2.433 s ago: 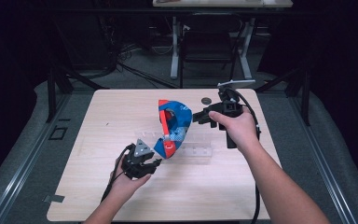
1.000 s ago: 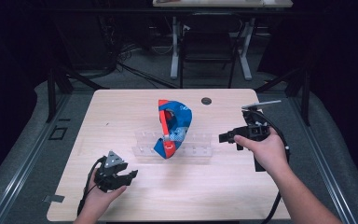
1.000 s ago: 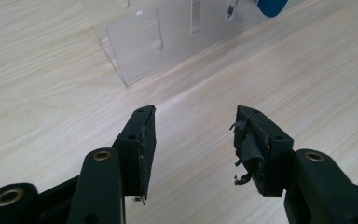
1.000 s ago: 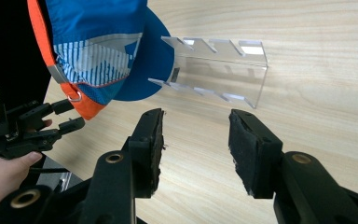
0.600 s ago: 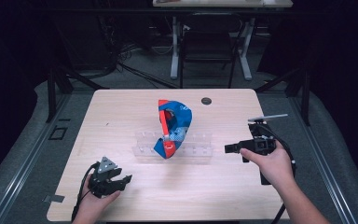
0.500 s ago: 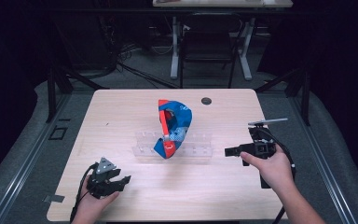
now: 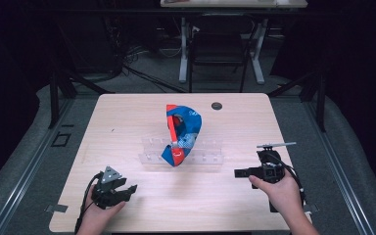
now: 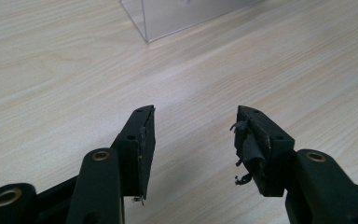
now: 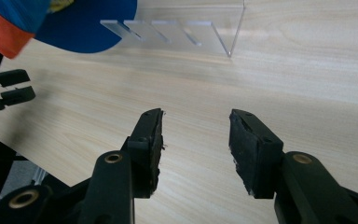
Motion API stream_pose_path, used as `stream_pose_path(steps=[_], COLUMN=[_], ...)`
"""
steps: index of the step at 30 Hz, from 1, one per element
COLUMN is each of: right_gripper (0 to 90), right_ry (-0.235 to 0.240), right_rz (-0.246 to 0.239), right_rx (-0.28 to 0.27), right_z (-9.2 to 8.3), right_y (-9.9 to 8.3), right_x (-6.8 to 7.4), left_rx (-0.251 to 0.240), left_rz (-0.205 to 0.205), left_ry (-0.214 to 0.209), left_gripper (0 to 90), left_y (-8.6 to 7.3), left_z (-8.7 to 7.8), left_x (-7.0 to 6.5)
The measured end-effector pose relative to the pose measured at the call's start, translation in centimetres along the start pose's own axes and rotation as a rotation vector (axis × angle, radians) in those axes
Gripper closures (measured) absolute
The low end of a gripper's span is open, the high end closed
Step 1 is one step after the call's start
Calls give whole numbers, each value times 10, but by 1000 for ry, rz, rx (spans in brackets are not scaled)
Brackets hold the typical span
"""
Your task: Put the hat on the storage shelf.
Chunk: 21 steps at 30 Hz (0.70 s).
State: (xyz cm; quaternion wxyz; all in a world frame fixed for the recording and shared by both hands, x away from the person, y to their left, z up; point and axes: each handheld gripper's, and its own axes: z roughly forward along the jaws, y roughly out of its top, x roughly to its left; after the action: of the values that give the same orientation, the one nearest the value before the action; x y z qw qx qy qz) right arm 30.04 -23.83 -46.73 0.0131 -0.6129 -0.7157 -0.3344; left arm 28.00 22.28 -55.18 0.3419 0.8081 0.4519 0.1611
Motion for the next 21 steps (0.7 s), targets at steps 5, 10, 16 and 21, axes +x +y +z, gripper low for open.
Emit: stream_pose_path(steps=[5,10,16,21], right_gripper=[542,544,545,545], right_ry=[5,1,27,4], right_rz=[2,5,49,36], right_rx=[-1,-6,-37,-83], right_z=[10,19,24,26], right_y=[-12,-23,-31,-39], right_x=[-1,-3,-13,-18], left_rx=[6,14,8,4], left_rz=[-7,-5,-5,-10], left_ry=[4,7,6,6], left_gripper=[483,483,482,481], left_y=[-2,-4,-4,-5], left_z=[2,3,4,4], left_x=[1,2,1,2])
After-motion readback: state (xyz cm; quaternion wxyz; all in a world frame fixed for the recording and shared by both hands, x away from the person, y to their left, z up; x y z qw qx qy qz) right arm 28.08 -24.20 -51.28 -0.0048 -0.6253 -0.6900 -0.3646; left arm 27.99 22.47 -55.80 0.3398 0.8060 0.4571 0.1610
